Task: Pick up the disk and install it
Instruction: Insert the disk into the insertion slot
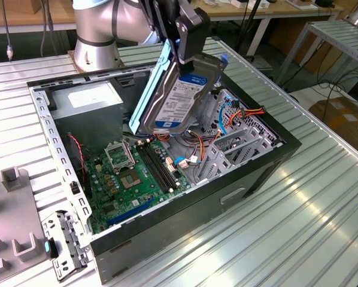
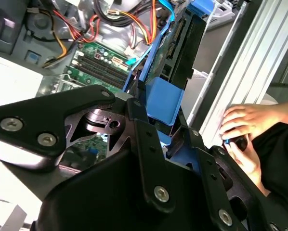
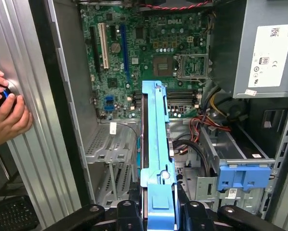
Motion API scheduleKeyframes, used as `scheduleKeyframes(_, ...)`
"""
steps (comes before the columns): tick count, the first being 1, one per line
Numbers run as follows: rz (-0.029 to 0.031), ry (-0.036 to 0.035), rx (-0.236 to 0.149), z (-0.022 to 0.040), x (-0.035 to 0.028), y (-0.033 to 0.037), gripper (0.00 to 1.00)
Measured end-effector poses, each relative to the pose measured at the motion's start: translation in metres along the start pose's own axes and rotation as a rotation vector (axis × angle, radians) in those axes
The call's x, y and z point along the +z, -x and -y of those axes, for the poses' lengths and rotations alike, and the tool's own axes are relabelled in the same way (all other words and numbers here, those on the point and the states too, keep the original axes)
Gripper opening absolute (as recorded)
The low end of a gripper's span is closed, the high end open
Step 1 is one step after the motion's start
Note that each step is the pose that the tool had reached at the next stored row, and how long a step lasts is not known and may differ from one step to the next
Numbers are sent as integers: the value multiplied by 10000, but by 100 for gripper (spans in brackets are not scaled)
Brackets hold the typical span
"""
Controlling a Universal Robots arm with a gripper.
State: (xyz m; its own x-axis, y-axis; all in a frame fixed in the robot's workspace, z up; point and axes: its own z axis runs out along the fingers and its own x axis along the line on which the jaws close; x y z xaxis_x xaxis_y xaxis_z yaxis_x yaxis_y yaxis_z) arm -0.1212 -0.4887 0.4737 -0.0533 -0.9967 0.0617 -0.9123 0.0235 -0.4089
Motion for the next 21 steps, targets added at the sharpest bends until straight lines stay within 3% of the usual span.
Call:
scheduleKeyframes(2,3,-5,1,9,23,-101,37)
scheduleKeyframes(4,4,-56,5,6,35,-136,37)
scheduleKeyframes(6,6,-183,16,6,43,-152,37)
scheduleKeyframes(7,12,-379,29,4,53,-171,37)
scheduleKeyframes(8,13,-454,36,2,57,-181,37)
scheduleKeyframes(12,20,-711,57,-7,83,-228,37)
scheduleKeyframes(15,22,-865,69,-25,139,-341,37)
scheduleKeyframes(16,25,-991,80,-27,144,-350,37)
scheduleKeyframes(17,33,-1330,105,-34,161,-367,37)
scheduleKeyframes(19,40,-1517,120,-36,169,-378,37)
scheduleKeyframes(20,42,-1676,132,-39,178,-397,37)
scheduleKeyframes(21,38,-1684,141,-55,239,-417,37)
